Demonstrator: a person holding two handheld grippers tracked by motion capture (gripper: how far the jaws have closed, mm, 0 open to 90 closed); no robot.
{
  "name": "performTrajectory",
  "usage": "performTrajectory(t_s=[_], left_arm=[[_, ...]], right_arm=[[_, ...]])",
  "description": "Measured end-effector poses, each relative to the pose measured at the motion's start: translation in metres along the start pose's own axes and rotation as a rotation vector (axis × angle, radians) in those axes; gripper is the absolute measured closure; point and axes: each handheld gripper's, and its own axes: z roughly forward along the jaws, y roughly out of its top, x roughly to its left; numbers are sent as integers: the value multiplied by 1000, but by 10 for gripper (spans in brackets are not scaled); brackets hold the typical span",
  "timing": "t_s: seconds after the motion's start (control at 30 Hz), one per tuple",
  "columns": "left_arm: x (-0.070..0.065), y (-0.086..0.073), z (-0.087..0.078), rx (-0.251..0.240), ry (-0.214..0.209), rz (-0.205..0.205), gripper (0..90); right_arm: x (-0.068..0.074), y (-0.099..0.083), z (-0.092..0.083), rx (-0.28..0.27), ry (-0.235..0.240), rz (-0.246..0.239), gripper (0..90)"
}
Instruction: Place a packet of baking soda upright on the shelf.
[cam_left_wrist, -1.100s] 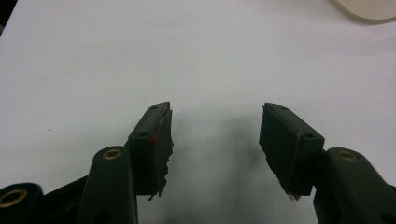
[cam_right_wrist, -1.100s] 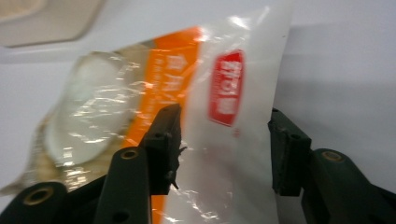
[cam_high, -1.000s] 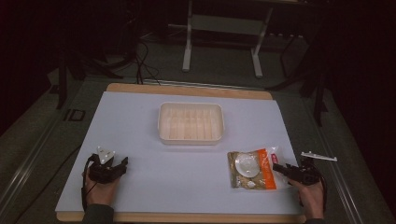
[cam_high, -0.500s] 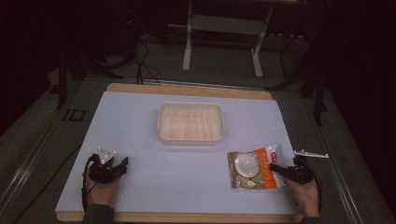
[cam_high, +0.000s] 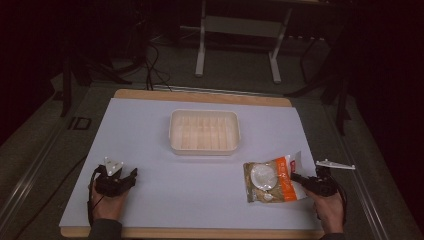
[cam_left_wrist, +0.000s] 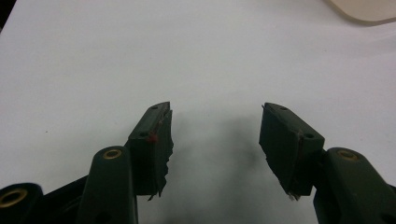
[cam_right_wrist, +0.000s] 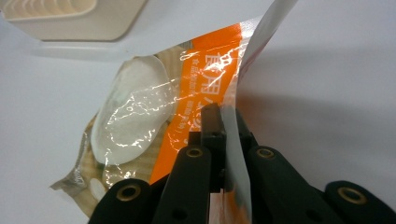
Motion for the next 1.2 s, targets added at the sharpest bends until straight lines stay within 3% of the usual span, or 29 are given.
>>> performTrajectory(t_s=[0.3, 0.57, 0.77, 1.03, 1.2], left_arm=[[0, 0, 0, -1, 2, 0, 438], [-1, 0, 0, -9, -2, 5, 439], [-2, 0, 0, -8, 3, 14, 439], [-3, 0, 0, -10, 11, 16, 440], [-3, 0, 0, -12, 14, 17, 442]], right_arm=[[14, 6, -8, -36, 8, -47, 900], [27, 10, -16, -73, 15, -48, 900], [43, 20, -22, -103, 73, -53, 900], [60, 30, -22, -117, 116, -72, 900], [67, 36, -21, -134, 158, -51, 900]])
